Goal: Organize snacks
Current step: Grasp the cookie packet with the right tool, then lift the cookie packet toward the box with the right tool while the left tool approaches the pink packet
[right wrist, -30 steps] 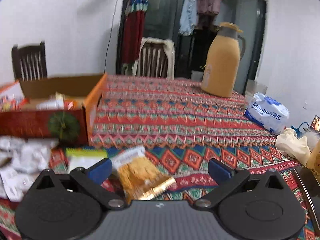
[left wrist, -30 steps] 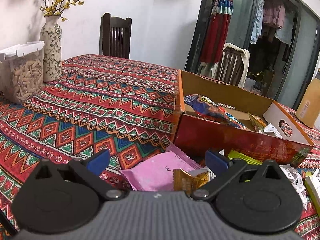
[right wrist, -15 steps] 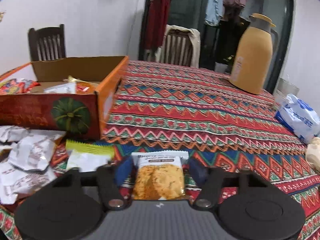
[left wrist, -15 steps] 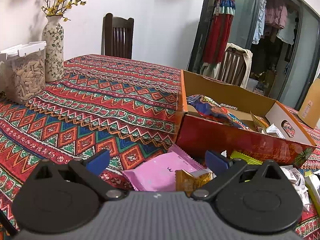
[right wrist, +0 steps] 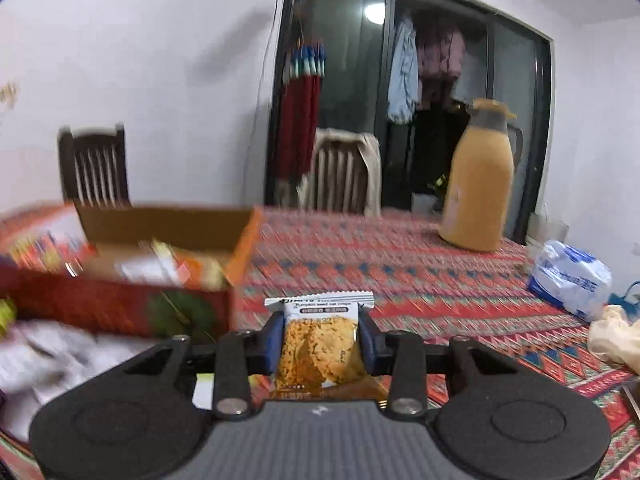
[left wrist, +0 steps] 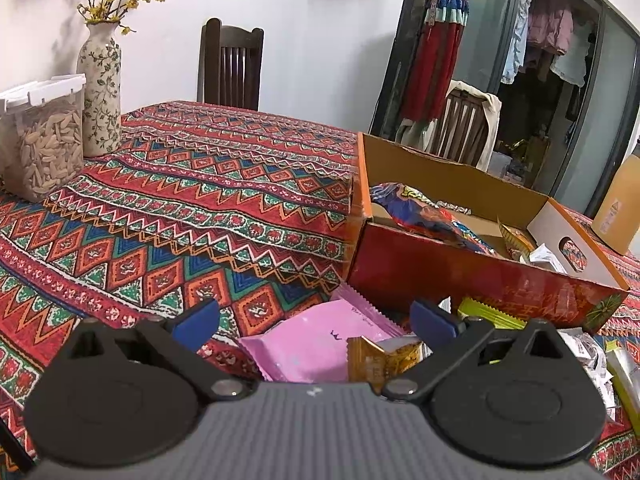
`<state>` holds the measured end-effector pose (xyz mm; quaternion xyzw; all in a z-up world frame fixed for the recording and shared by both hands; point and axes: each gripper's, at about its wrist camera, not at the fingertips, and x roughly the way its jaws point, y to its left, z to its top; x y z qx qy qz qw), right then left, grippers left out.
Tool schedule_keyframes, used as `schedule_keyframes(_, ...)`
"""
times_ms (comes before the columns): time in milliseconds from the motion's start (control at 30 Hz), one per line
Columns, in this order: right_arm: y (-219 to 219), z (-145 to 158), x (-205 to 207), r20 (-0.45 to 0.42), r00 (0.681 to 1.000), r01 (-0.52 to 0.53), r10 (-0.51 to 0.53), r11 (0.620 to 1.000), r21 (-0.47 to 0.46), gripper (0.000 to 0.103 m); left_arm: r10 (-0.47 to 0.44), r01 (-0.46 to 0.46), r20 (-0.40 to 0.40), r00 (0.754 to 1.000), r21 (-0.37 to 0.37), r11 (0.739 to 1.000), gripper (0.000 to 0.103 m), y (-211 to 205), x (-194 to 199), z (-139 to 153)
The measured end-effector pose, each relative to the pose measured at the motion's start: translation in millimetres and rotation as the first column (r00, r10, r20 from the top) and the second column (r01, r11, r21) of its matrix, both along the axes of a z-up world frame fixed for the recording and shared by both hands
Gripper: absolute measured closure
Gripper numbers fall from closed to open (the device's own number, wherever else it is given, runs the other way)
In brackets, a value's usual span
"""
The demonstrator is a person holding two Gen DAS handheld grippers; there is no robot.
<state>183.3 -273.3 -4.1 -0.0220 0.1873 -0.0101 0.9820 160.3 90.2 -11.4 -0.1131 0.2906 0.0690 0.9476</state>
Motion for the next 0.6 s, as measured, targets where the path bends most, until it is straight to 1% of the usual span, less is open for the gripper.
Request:
schedule_keyframes(133, 28.4, 20.7, -8.1, 0.086, 0.992, -0.099, 0.096, 0.995, 0.031, 0.066, 0.005, -0.005, 0.012, 1.000, -0.001, 1.000, 0.000, 0.5, -2.2, 0.8)
schedule_keyframes(233, 44.8, 25.1, -8.7, 0.122, 0.982, -0.151, 0.143, 0.987, 0.061, 0.066, 0.007, -0.007, 0.020, 1.000, -0.002, 1.000, 0.000, 0.8, -3.9, 1.6)
schedule_keyframes(367, 53.9, 17.7, -7.1, 0.103, 0.982, -0.166, 0.160, 0.984, 0.056, 0.066, 0.002, -0.002, 0.020, 1.000, -0.006, 1.000, 0.000, 0.7, -3.6, 1.9)
schedule_keyframes(500, 49.7, 12.2, -2.9, 0.092, 0.983, -0.166, 0.158, 0.983, 0.081, 0.066, -0.004, 0.004, 0.024, 1.000, -0.008, 1.000, 0.000, 0.4, -4.2, 2.0)
schedule_keyframes(600, 56.1, 3.6, -6.4, 0.079, 0.981, -0.185, 0.179, 0.980, 0.070, 0.066, -0.008, 0.008, 0.025, 1.000, -0.010, 1.000, 0.000, 0.2, -4.6, 2.0)
